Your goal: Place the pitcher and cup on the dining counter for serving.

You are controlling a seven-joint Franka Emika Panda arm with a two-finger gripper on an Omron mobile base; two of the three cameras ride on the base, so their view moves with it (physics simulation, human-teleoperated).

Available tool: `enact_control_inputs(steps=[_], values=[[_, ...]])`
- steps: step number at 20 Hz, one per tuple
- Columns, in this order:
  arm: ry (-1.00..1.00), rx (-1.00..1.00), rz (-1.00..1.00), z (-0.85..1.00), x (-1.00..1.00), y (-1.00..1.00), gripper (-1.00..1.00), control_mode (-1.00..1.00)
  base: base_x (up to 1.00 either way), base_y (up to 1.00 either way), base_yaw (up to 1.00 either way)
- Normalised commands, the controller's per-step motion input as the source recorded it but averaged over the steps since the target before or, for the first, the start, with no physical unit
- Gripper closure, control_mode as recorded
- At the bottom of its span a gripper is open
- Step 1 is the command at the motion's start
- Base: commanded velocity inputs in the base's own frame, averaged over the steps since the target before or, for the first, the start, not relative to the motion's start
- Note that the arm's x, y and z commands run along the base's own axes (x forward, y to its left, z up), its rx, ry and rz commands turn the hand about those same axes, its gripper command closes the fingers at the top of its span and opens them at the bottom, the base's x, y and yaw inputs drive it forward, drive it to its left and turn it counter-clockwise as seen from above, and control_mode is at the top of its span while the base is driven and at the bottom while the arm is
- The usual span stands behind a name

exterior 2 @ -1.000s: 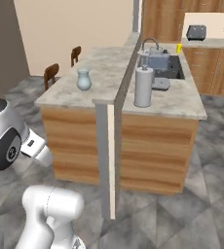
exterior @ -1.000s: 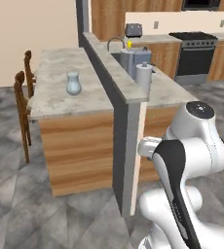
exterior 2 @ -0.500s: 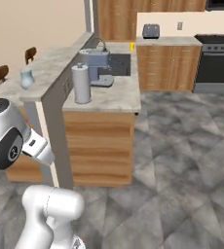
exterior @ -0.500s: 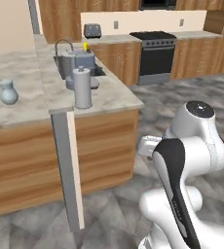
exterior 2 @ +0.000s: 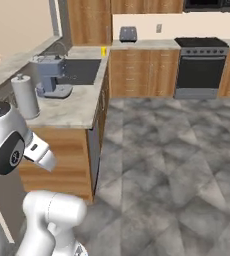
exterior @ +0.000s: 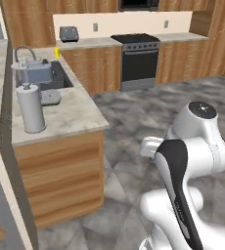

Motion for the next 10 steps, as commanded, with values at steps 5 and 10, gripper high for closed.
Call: enact_control_inputs(steps=[5, 10], values=[[0.0, 0.0, 0.0, 0.0, 0.0, 0.0, -1.0, 1.0, 1.0, -0.66, 0.0], [0.0, 0.0, 0.0, 0.0, 0.0, 0.0, -1.0, 1.0, 0.94, -0.92, 0.11]])
